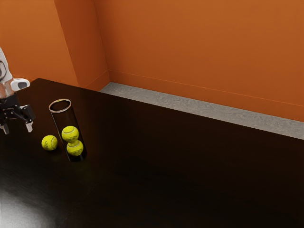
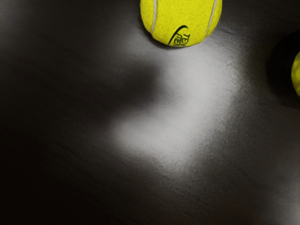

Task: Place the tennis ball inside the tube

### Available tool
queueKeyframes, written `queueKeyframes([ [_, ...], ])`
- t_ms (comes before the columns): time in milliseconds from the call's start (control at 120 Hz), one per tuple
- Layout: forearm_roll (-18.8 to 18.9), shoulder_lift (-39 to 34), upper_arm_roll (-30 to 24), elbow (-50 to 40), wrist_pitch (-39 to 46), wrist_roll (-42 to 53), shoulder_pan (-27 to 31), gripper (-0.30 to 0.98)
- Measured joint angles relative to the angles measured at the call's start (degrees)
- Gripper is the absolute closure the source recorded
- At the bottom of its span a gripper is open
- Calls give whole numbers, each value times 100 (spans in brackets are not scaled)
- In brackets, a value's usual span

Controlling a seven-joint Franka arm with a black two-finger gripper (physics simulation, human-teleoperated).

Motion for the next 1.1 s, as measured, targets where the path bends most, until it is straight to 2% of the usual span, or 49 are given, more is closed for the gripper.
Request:
queueKeyframes([
  [208, -346, 930, 2, -19, 721, 499, 22, 0],
  [450, -608, 1562, -6, 157, 1276, 1025, 102, 0],
  [1100, -693, 1942, -168, 679, 1761, 1761, 12, 0],
])
